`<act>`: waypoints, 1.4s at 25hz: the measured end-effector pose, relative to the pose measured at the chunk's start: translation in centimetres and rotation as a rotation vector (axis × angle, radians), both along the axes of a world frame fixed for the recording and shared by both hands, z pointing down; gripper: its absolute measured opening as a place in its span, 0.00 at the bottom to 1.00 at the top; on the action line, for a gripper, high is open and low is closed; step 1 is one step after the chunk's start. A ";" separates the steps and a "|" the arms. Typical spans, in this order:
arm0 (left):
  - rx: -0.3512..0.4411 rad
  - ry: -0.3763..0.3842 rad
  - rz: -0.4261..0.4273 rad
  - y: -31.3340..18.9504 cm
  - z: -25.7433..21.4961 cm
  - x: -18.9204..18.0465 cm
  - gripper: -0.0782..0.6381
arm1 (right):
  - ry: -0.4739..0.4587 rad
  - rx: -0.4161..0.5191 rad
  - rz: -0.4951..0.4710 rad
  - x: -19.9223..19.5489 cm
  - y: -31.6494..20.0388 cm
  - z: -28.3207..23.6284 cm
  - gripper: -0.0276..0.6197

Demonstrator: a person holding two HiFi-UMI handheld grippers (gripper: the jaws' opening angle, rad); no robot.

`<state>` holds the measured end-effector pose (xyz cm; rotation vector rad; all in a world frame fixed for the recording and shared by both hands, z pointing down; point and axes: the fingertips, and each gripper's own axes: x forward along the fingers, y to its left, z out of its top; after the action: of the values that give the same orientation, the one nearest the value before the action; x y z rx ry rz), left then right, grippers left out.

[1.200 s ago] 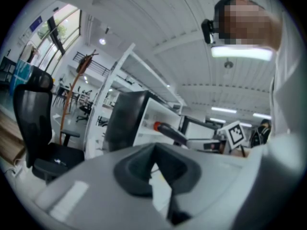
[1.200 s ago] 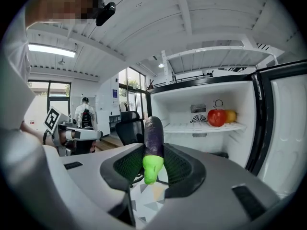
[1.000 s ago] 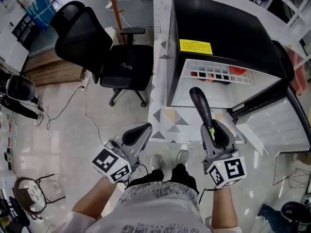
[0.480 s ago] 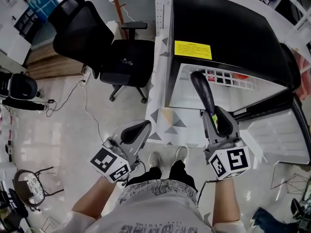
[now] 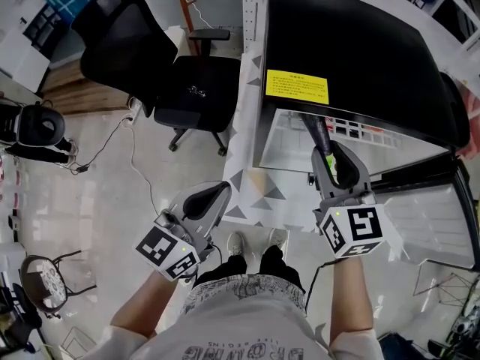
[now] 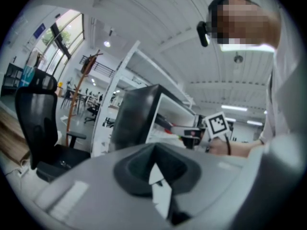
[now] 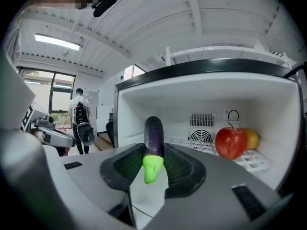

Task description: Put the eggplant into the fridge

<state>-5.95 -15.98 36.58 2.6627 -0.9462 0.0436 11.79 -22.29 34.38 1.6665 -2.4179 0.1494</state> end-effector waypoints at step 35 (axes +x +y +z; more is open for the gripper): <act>-0.025 -0.019 -0.009 -1.6 1.3 0.1 0.12 | 0.242 0.002 0.033 -1.1 -8.8 1.0 0.24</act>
<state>-5.81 -17.56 37.90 2.6394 -0.9570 0.0791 10.71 -31.13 35.43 1.6226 -2.2140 -0.0476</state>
